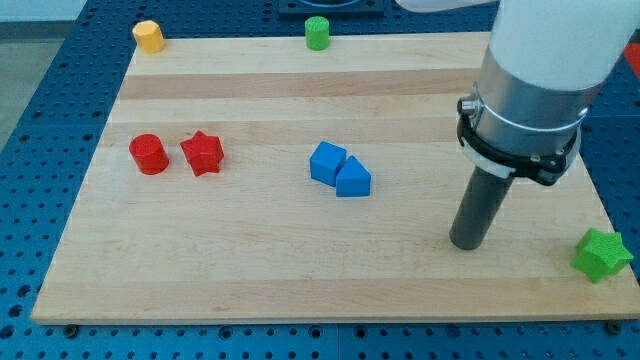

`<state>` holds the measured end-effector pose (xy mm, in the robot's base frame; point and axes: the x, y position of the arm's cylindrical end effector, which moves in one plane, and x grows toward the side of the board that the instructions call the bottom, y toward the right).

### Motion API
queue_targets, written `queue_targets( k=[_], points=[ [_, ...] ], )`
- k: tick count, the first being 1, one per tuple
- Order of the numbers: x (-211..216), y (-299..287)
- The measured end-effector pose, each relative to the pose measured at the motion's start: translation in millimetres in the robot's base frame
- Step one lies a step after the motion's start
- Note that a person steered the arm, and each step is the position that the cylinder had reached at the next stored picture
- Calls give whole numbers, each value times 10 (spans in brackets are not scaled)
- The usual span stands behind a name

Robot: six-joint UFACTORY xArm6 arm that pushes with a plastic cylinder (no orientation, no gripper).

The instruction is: Separate the blue triangle from the blue cube

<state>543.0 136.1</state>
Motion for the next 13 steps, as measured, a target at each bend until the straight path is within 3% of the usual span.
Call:
queue_targets(
  k=[2, 5, 10, 13],
  points=[
    [-80, -40],
    [-862, -532],
    [-1164, -1237],
    [-1224, -1263]
  ],
)
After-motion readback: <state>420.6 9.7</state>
